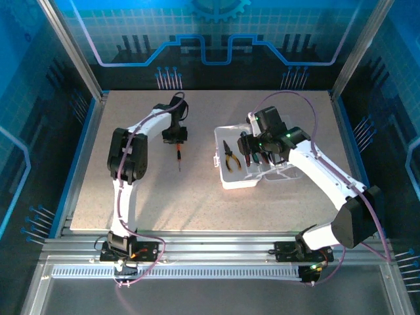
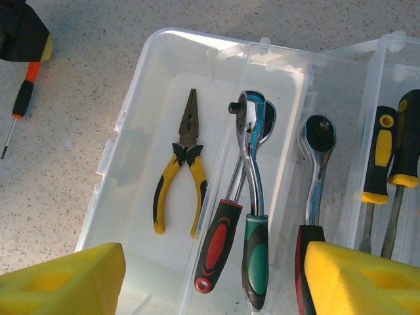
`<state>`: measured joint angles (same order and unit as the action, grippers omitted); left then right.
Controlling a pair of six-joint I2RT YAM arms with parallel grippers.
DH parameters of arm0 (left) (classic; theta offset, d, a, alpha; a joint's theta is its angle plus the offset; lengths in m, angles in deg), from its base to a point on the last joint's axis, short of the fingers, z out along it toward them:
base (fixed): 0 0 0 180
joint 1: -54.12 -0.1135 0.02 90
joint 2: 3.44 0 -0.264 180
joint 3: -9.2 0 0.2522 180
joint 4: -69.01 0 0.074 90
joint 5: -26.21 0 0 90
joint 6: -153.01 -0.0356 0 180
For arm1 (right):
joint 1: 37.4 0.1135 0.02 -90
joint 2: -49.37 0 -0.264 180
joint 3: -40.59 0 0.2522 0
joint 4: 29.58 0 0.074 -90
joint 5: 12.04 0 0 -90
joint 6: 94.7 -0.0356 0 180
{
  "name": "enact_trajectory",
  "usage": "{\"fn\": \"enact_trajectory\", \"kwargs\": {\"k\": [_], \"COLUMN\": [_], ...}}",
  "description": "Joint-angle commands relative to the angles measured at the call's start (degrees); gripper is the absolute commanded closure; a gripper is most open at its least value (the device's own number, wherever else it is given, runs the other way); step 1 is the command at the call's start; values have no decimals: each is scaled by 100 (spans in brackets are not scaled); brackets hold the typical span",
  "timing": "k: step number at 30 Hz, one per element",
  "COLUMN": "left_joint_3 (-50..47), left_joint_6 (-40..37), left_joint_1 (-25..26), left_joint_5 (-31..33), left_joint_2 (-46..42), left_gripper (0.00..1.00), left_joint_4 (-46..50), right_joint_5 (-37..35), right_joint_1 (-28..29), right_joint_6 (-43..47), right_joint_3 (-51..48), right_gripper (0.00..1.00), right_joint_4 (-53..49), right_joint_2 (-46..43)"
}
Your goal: Pack the tool kit
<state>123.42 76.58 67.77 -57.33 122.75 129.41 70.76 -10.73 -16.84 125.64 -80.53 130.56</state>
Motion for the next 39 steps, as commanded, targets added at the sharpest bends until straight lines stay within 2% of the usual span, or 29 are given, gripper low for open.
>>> {"fn": "enact_trajectory", "kwargs": {"k": [1,8,11,14,19,23,27,30,34,39], "left_joint_3": [-103,-259,-370,-506,-734,-820,-918,-959,-976,-1009], "left_joint_6": [63,192,359,582,958,1165,1354,1442,1500,1512], "left_joint_1": [-29,66,152,262,490,694,898,1027,1146,1229], "left_joint_5": [-638,-1222,-1665,-2115,-2663,-2898,-3060,-3122,-3150,-3165], "left_joint_2": [-957,-1923,-2253,-2530,-2860,-2939,-2951,-2951,-2960,-2960], "left_gripper": [100,100,100,100,100,100,100,100,100,100], "left_joint_4": [-206,-381,-623,-929,-1459,-1733,-2010,-2142,-2233,-2243], "right_joint_5": [340,772,1234,1907,2602,2900,2880,2716,2531,2452], "right_joint_1": [-160,-336,-338,-343,-322,-207,9,156,335,475], "right_joint_6": [80,115,124,83,-132,-376,-558,-640,-790,-952], "right_joint_3": [-152,-237,-321,-536,-777,-871,-832,-654,-442,-324], "right_gripper": [24,11,0,0,0,0,0,6,25,44], "right_joint_4": [31,104,303,758,1466,2074,2590,2700,2904,3247], "right_joint_2": [-313,-632,-777,-967,-975,-796,-510,-176,269,528]}}
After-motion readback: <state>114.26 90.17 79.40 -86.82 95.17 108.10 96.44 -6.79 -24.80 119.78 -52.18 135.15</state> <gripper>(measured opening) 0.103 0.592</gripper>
